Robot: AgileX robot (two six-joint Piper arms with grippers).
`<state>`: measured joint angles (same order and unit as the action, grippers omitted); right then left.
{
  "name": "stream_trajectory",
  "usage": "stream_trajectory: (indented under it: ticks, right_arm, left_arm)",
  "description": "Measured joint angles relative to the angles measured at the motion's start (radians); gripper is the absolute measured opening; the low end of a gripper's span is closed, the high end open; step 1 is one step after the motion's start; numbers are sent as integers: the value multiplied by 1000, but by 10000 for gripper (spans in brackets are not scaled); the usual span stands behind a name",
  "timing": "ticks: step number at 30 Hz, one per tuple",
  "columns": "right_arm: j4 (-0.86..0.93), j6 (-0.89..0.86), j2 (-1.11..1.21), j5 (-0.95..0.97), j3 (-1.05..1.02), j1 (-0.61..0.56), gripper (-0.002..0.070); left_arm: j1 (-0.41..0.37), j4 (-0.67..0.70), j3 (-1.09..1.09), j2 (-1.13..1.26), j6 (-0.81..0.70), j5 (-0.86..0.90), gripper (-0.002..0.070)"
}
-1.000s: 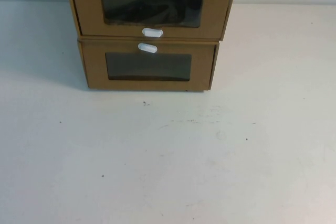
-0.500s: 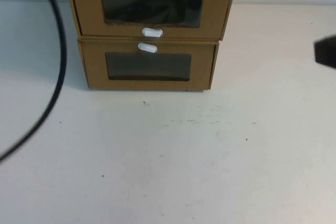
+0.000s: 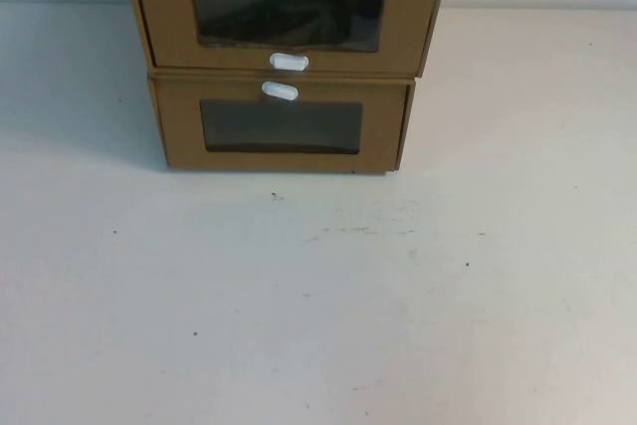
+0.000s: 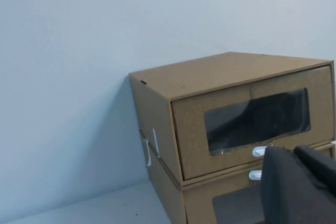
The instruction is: Close the shoe box
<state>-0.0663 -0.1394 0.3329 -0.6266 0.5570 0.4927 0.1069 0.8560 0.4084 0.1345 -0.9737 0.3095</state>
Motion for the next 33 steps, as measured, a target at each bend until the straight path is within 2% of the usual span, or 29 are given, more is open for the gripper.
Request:
stream_trajectory:
  ticks: [4,10,14,18,33]
  right_arm:
    - [1,-15,-81,194,-163,-2,-11]
    - [1,-18,-99,548,-387,-2,-11]
    - [1,-18,-99,663,-497,-2,-11]
    - [-2,-18,-99,683,-543,-2,-11]
    - [-2,-18,-99,562,-545,-2,-11]
  left_arm:
    - [0,8,-140,-132,0,-46,-5]
    - [0,9,-305,-146,0,-101,-5]
    - [0,12,-416,-146,0,-147,-5]
    - [0,8,-435,-146,0,-150,-5]
    - [0,11,-435,-146,0,-134,-5]
